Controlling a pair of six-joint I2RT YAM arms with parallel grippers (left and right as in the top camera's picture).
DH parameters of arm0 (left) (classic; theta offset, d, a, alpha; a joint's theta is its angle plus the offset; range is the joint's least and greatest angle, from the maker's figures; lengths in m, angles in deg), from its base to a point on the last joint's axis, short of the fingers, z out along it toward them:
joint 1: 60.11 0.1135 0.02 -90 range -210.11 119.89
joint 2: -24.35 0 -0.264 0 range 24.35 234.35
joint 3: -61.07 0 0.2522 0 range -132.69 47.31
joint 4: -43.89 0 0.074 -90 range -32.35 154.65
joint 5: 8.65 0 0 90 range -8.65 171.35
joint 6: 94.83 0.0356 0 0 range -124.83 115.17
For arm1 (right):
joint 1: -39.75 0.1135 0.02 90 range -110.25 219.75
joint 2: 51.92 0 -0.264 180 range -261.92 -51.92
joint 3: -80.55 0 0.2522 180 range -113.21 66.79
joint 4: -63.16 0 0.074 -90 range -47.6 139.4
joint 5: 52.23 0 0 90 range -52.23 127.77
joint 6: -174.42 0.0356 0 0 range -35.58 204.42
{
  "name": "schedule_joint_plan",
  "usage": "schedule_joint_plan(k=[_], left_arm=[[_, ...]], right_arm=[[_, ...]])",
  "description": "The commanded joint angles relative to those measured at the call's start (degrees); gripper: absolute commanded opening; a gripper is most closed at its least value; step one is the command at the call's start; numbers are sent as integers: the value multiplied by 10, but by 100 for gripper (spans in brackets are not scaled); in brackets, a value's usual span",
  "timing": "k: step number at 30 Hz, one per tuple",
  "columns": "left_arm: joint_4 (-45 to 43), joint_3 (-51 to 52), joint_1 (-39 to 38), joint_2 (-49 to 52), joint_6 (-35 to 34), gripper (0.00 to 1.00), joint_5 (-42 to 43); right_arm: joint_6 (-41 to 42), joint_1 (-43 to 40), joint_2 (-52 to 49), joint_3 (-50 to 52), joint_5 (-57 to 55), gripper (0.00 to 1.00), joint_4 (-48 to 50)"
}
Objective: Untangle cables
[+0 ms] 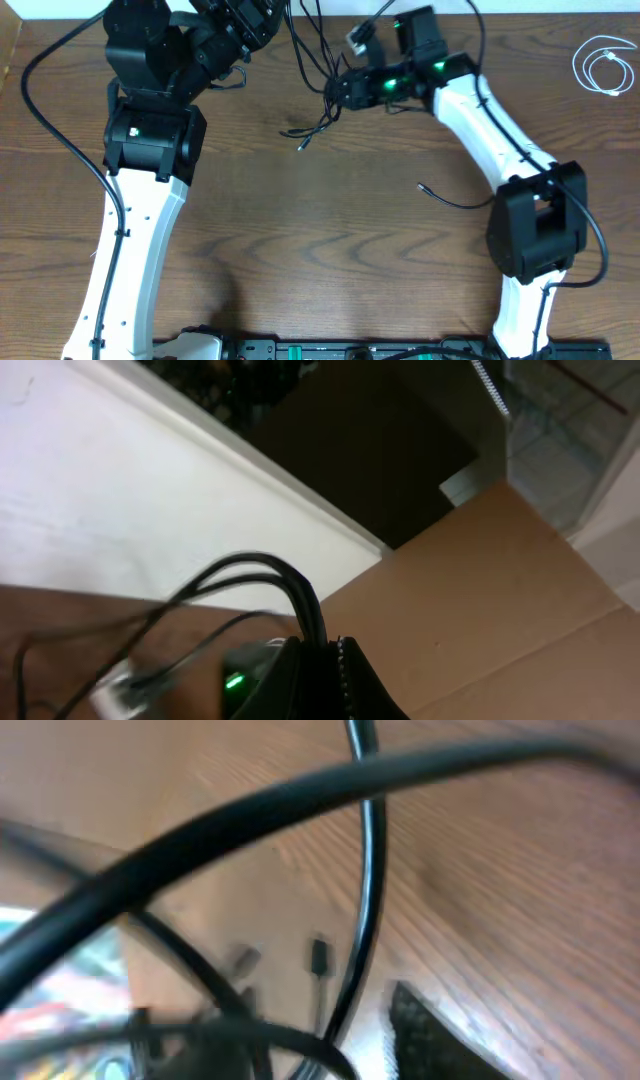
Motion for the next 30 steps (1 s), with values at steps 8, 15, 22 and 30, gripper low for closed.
schedule_joint_plan(k=[8,15,22,30], left_arm=[[-64,-3,99,-18,-6,8,-20],[-63,-3,193,-18,-6,7,-38],[26,-3,222,-18,11,7,-36],[183,-3,203,-17,134,8,-35]], right_arm=[[94,-24,-32,-6,-326,25,-120],[25,-55,-32,-3,-325,27,-195],[-94,-62,-27,-4,-230,4,-225],[-118,-63,28,-35,-157,1,-242]])
